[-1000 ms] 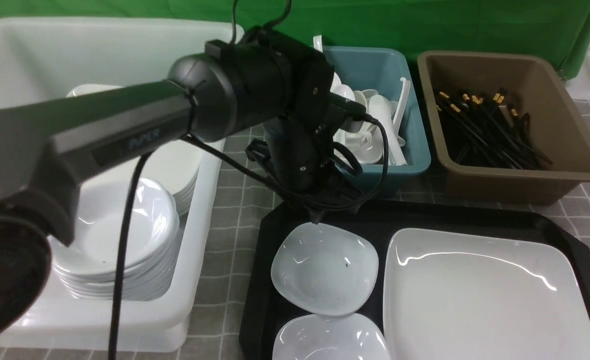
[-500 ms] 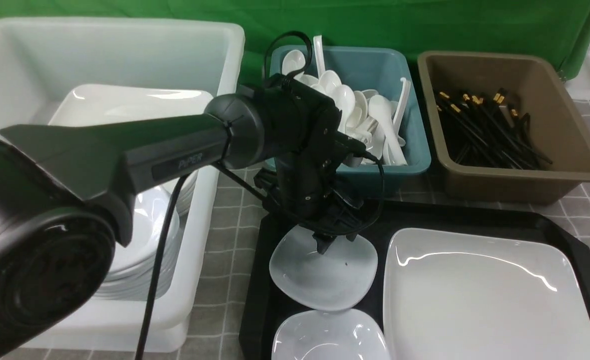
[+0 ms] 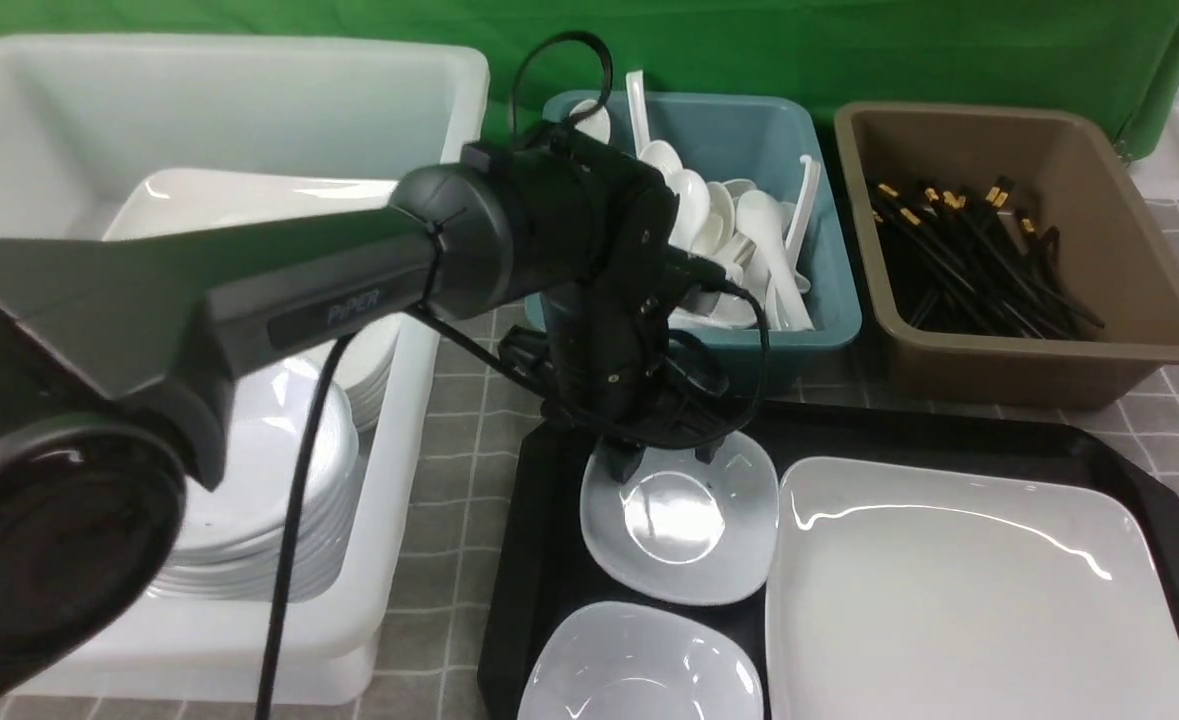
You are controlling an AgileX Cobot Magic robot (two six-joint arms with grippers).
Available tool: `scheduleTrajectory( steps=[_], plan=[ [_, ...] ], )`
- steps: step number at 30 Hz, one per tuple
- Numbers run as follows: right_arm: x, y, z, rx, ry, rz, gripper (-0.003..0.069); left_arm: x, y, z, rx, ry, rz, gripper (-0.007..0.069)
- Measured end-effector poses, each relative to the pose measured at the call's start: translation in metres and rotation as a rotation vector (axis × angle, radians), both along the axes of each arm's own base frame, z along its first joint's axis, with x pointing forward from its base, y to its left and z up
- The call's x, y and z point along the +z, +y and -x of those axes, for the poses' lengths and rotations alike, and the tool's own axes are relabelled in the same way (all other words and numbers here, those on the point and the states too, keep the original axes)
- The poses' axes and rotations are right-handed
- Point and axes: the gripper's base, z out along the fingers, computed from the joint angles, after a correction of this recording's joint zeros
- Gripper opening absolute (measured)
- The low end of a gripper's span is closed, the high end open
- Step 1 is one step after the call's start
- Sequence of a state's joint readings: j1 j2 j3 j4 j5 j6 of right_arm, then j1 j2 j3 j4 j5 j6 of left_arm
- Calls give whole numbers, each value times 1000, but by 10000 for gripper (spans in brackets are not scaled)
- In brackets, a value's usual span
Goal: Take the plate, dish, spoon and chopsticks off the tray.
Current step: Use the left arm to grab a small plate from the dinner plate, then use the left arm to put the small plate into the large storage box on the left
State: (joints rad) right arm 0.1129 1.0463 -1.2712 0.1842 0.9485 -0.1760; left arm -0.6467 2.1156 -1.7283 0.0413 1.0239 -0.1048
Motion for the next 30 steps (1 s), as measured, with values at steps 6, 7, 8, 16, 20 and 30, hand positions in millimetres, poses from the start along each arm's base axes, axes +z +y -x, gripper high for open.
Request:
scheduleTrajectory(
  steps=[6, 7, 8, 16, 20, 30],
  plan=[
    [0, 0, 0, -1, -3, -1, 104, 44, 2, 13, 22, -21, 111, 36],
    [0, 0, 0, -1, -3, -1, 104, 52, 4, 17, 24, -19, 123, 33],
    [0, 0, 0, -1, -3, -1, 105, 60, 5, 21, 29, -5, 142, 32],
    [7, 15, 2, 151, -45, -87, 108, 152, 47, 57, 31, -42, 299, 32],
    [18, 38, 6, 375, -113, -226, 77, 188, 112, 61, 108, -124, 360, 32],
    [1, 114, -2, 697, -86, -267, 27, 158, 247, 93, 387, -93, 460, 32]
  ],
)
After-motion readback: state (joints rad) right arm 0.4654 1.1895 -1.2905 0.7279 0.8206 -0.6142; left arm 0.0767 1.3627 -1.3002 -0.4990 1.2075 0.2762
